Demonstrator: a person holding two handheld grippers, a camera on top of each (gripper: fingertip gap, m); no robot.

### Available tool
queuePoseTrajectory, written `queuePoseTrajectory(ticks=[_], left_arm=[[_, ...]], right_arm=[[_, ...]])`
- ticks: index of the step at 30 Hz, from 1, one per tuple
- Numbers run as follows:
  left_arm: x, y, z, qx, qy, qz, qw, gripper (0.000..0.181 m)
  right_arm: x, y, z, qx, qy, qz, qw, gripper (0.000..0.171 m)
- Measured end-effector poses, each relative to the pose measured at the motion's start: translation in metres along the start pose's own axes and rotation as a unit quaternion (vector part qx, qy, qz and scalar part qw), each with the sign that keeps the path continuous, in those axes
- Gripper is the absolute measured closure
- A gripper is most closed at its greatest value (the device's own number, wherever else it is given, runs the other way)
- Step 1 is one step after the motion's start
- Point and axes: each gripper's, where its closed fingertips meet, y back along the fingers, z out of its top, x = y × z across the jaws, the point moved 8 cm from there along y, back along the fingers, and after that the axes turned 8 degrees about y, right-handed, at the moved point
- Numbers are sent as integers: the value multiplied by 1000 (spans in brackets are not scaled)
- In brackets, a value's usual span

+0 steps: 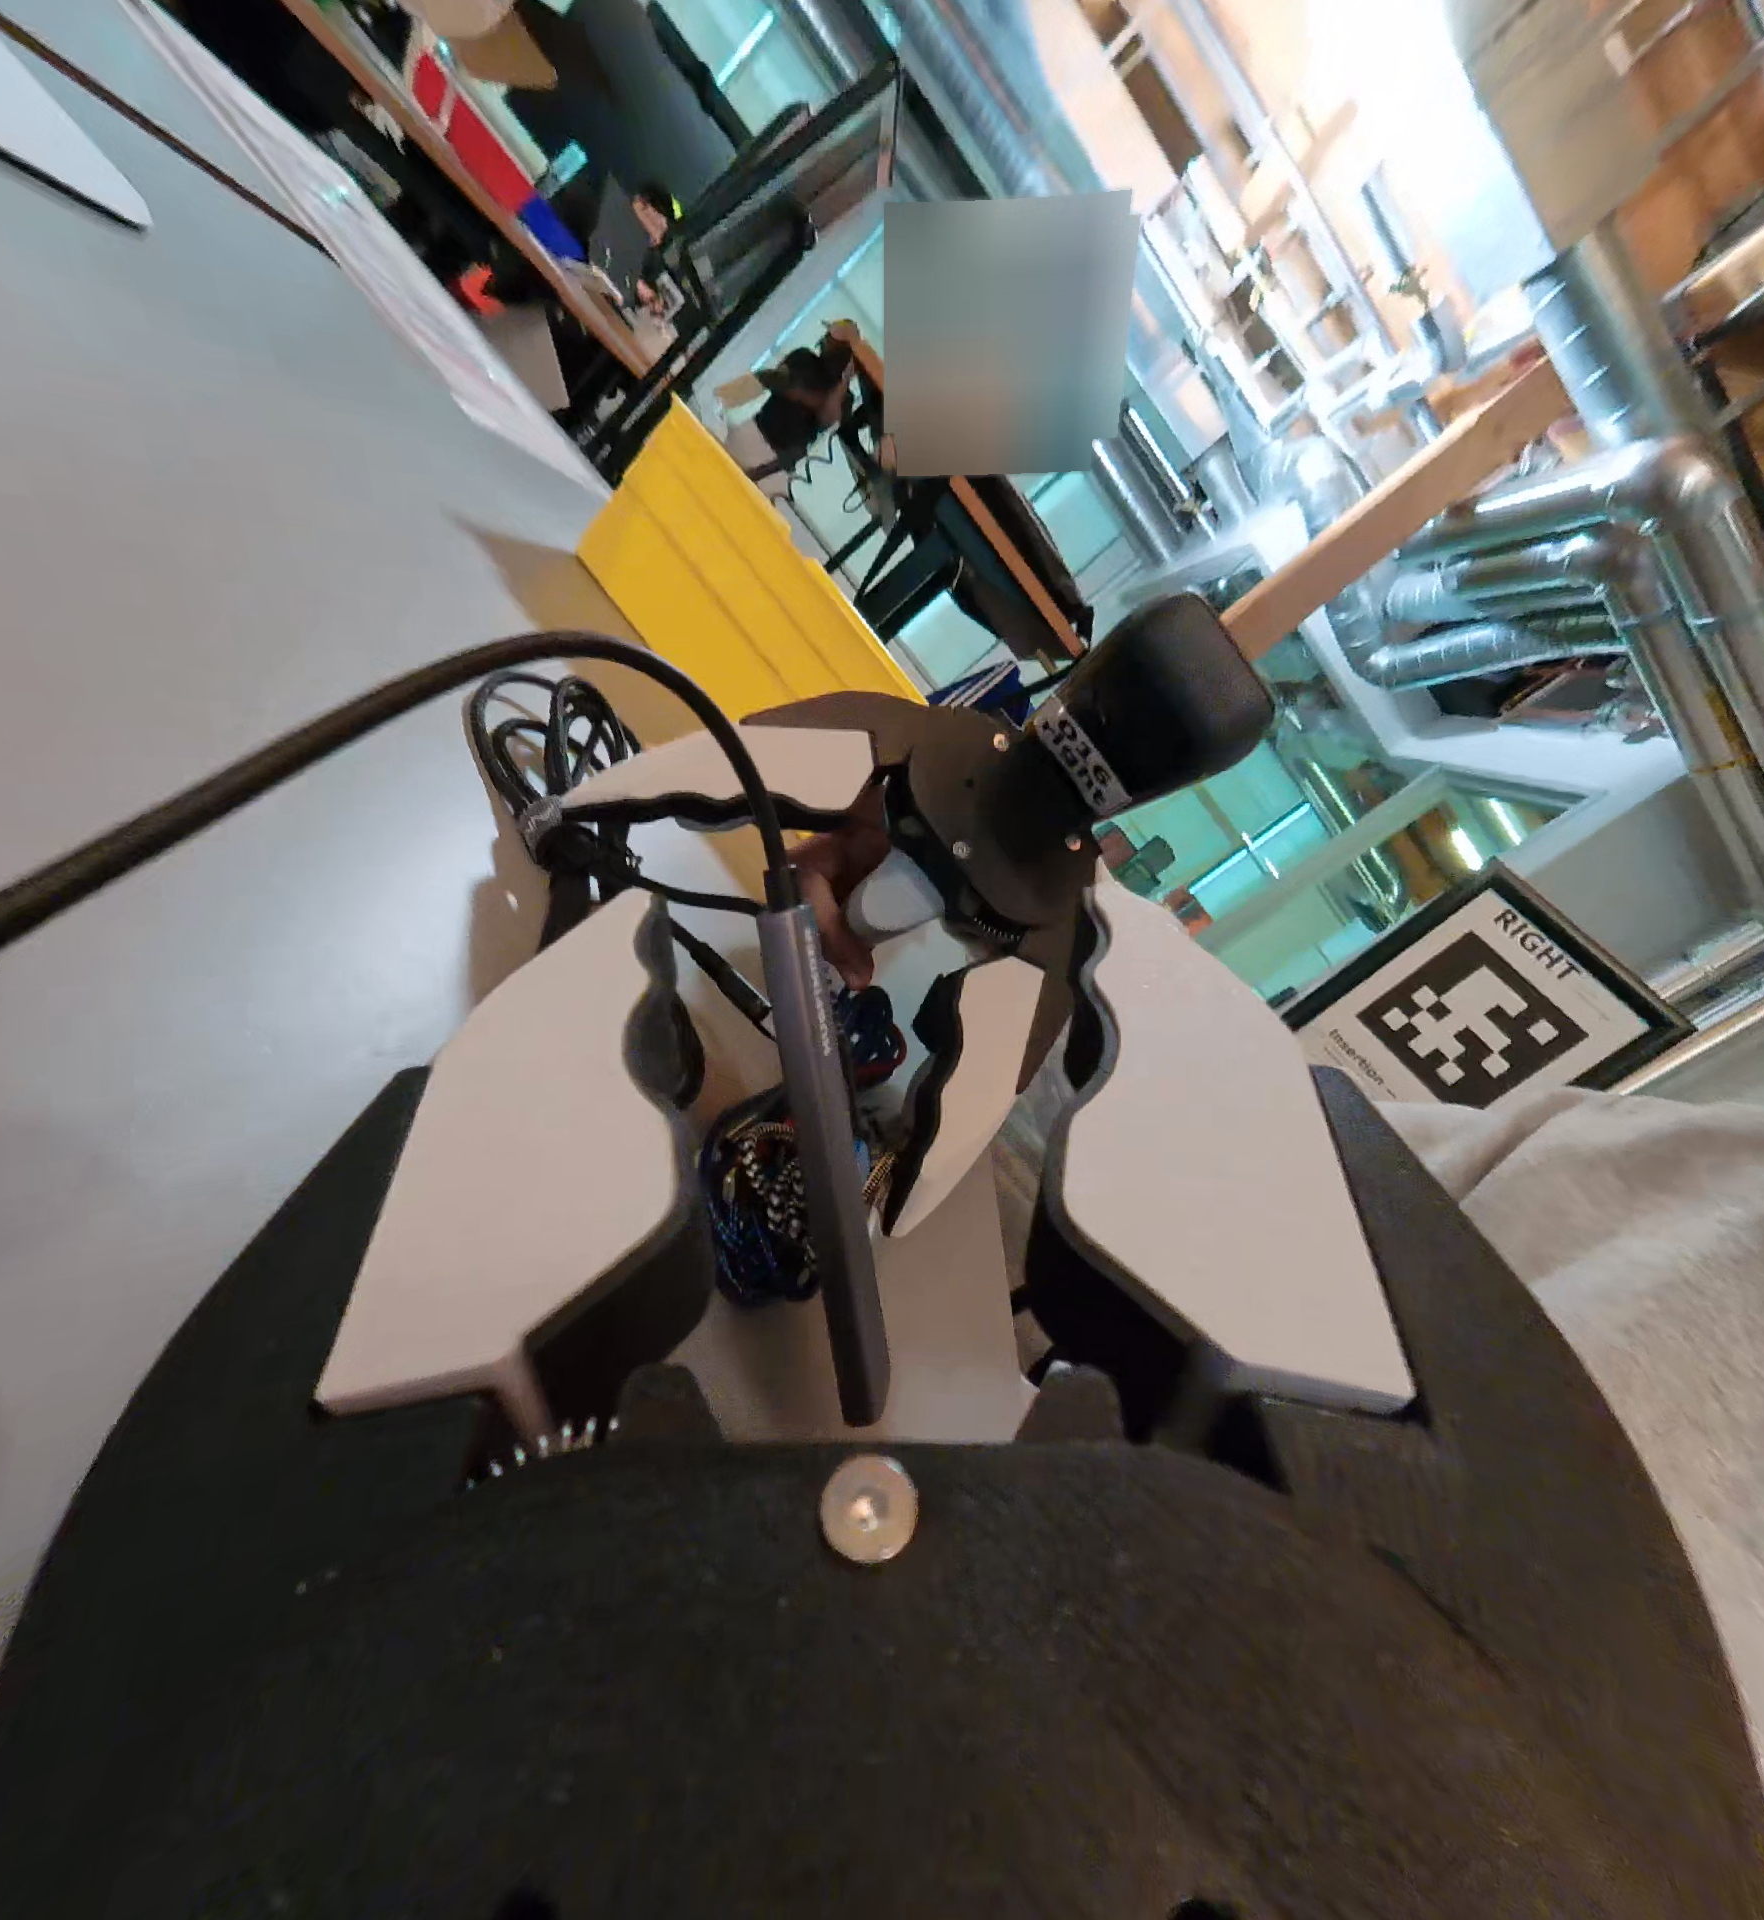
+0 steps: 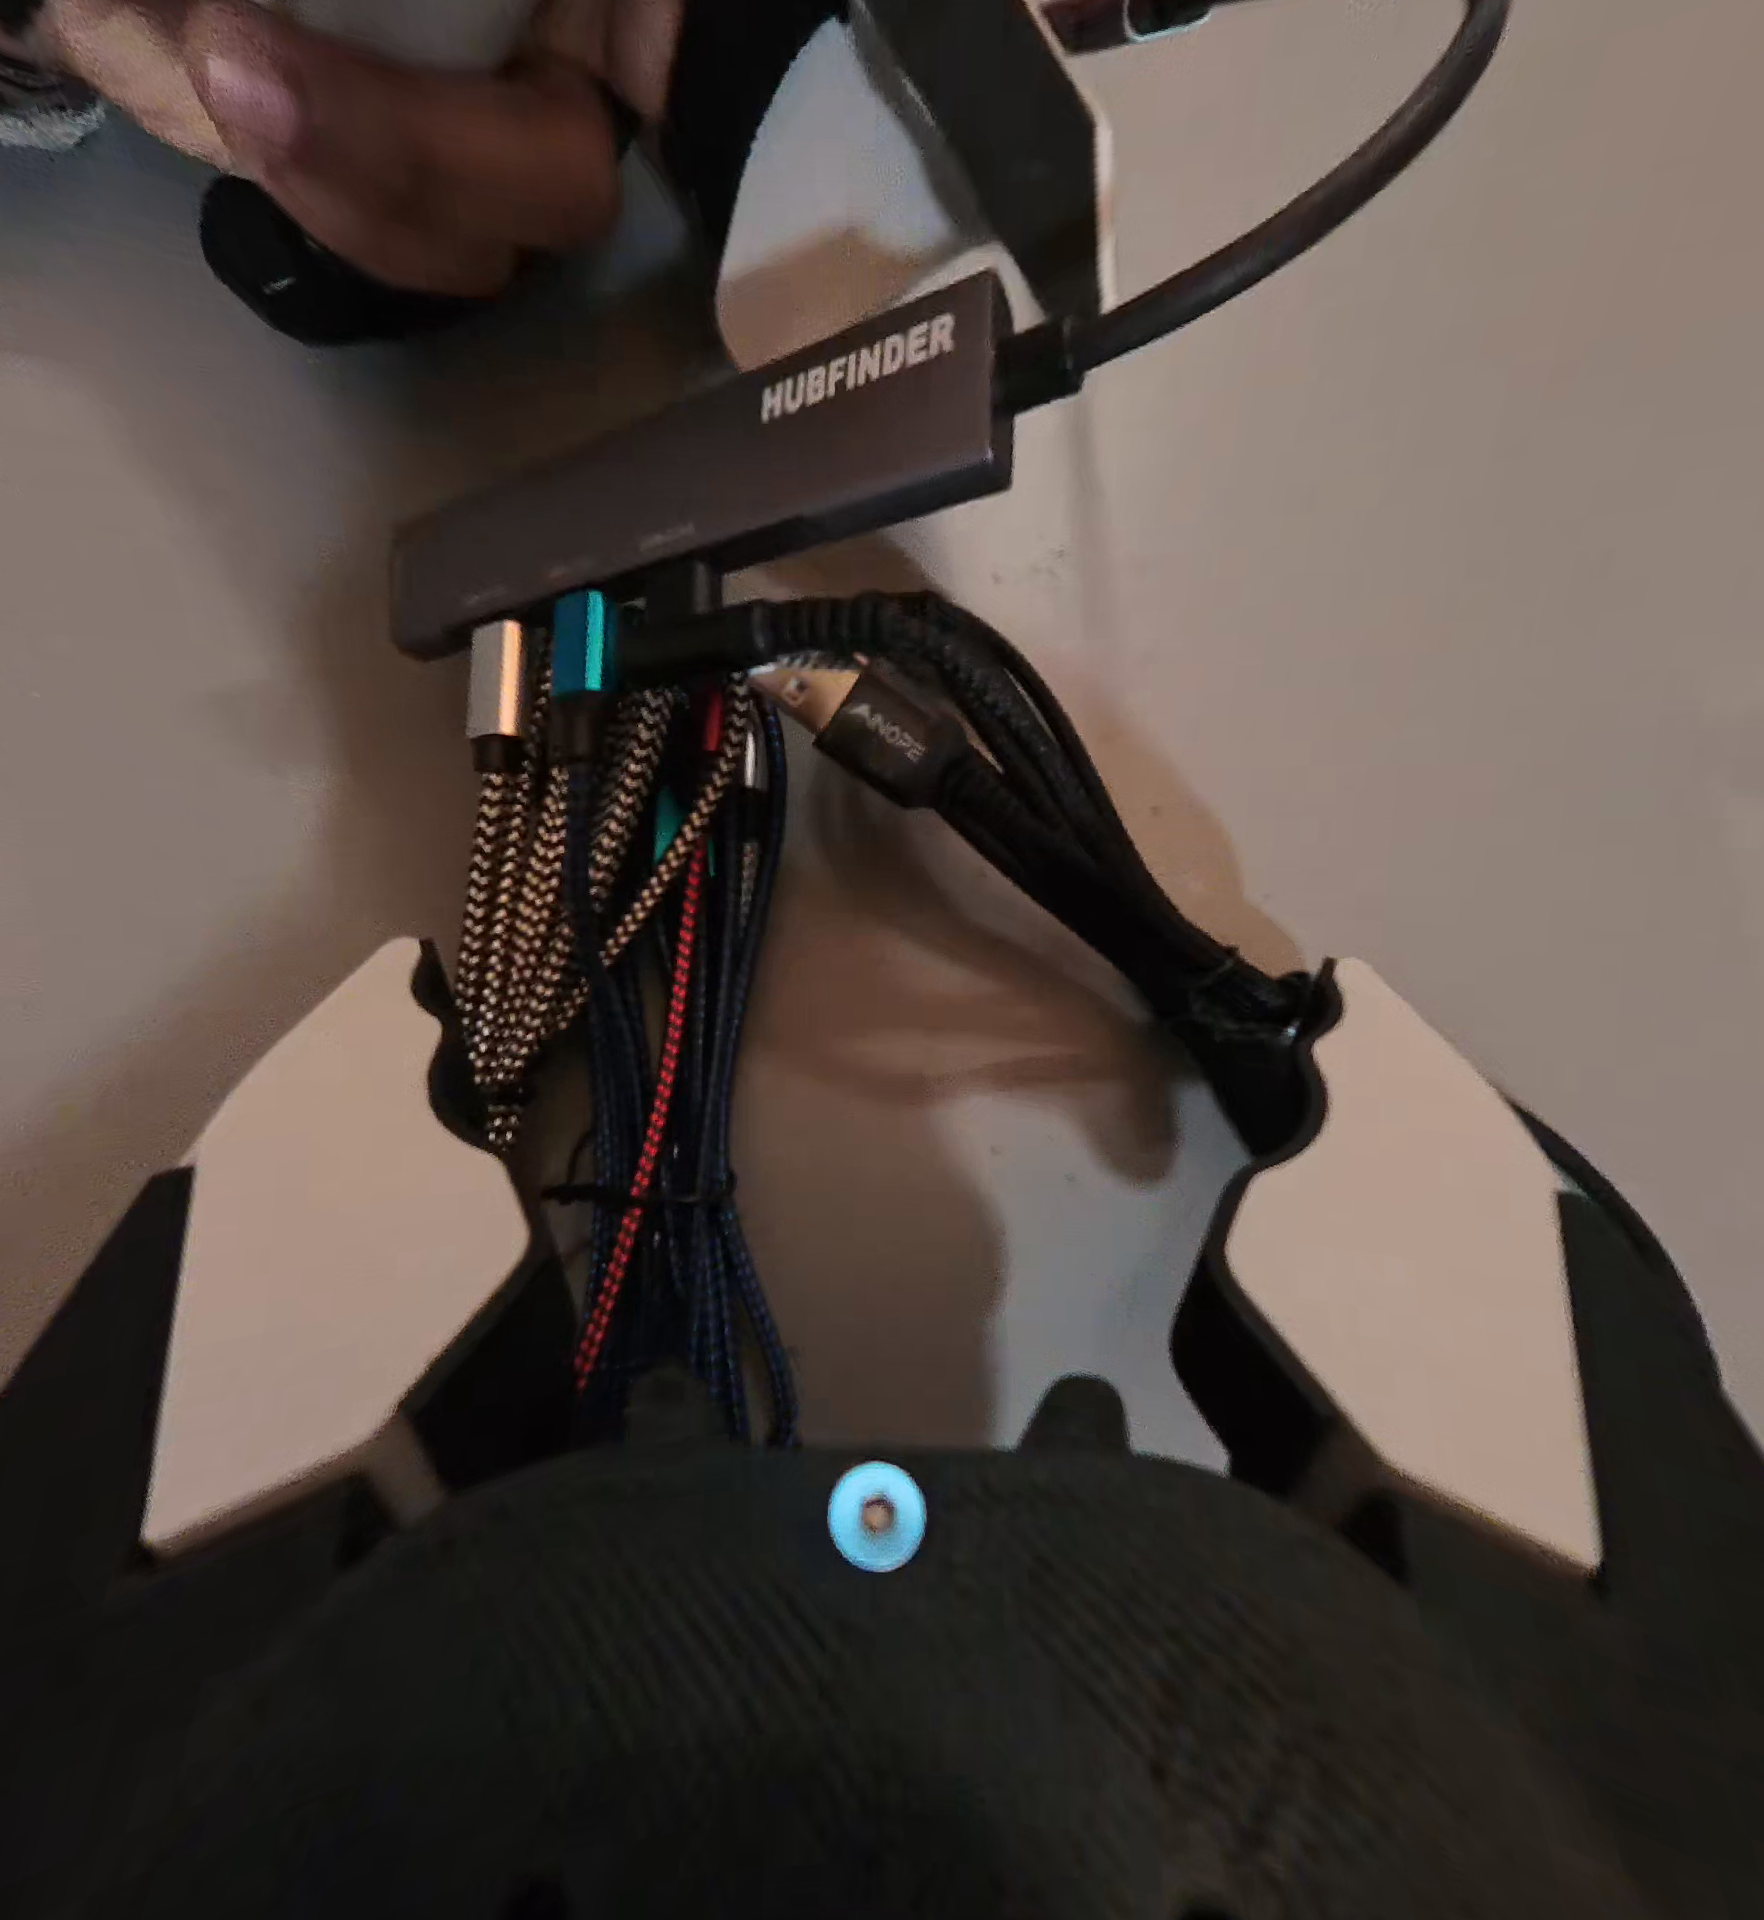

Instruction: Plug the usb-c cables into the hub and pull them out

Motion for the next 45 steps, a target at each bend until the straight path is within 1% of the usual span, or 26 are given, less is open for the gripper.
queuePoseTrajectory(ticks=[1,4,7,8,9,12,13,18,21,23,24,25,26,27,28,30,31,33,36,39,42,45], left_arm=[[0,0,1,-4,-1,0,1000,105],[0,0,1,-6,-1,-1,1000,106],[0,2,1,-13,0,-9,1000,106],[0,2,2,-17,0,-12,1000,106],[-1,3,2,-20,0,-16,1000,107],[-1,4,3,-23,1,-20,1000,108],[-1,3,2,-22,0,-19,1000,109],[-2,4,2,-23,-5,-21,999,111],[-2,4,3,-26,-6,-26,999,111],[-2,4,3,-25,-6,-26,999,112],[-2,4,3,-25,-6,-27,999,112],[-2,3,3,-25,-6,-26,999,113],[-2,3,3,-25,-6,-26,999,114],[-2,4,3,-26,-6,-27,999,114],[-2,4,3,-28,-7,-27,999,114],[-2,6,5,-45,-11,-25,999,114],[-2,8,6,-52,-10,-28,998,114],[-3,11,8,-63,-11,-39,997,118],[-4,16,11,-83,-16,-40,996,119],[-4,20,14,-101,-13,-45,994,119],[-6,29,18,-135,-47,-25,989,119],[-8,34,20,-154,-67,-14,986,118]], right_arm=[[0,0,0,6,-1,2,1000,24],[5,3,-2,36,12,5,999,25],[8,7,-1,70,12,-2,997,37],[9,9,-1,80,14,-6,997,45],[8,11,0,89,13,-13,996,57],[5,16,0,111,11,-38,993,100],[5,17,0,114,15,-43,992,105],[6,17,0,121,9,-52,991,109],[8,16,1,126,23,-59,990,106],[6,13,2,108,30,-71,991,84],[4,11,1,93,11,-65,993,73],[4,7,-2,85,-24,-43,995,62],[3,5,-4,71,-37,-32,996,59],[1,5,-6,65,-39,-32,997,64],[-2,6,-6,62,-42,-36,997,76],[-6,9,-7,64,-53,-47,995,108],[-6,10,-8,60,-57,-51,995,112],[-7,10,-8,60,-60,-58,995,119],[-5,10,-6,73,-54,-73,993,127],[-3,10,-4,71,-62,-105,990,135],[-8,17,-7,32,-121,-120,985,137],[-24,43,-9,-38,-185,-148,971,138]])
